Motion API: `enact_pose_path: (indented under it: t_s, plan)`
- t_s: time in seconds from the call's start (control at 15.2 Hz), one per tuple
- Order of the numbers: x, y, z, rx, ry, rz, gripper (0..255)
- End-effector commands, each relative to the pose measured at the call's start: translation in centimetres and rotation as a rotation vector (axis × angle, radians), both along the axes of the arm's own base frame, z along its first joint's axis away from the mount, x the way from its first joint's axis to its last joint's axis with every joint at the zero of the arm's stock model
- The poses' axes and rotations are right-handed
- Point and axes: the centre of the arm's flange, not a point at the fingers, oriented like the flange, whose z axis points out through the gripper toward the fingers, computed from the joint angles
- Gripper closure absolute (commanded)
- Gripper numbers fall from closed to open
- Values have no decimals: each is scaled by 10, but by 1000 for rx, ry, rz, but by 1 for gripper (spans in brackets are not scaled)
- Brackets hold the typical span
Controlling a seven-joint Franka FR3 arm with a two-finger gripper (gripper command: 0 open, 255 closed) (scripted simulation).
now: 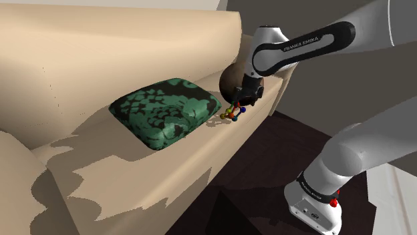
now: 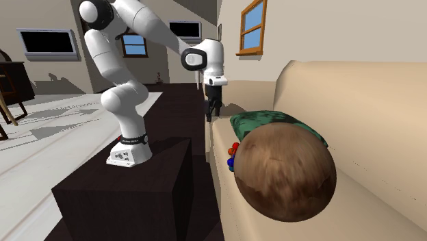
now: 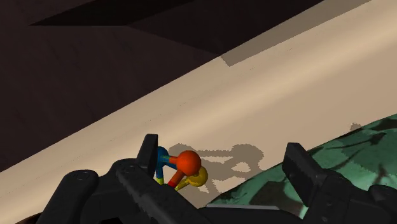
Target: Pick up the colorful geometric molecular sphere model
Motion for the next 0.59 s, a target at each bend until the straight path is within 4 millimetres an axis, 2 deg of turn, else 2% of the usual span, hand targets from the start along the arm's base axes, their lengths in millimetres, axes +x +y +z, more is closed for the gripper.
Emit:
enact_pose_path:
  t_s: [0.0,0.53]
  plan:
    - [15,-7,-18,-10,-13,-32,0]
    - [67,-45,-95,-50,-50,-155,0]
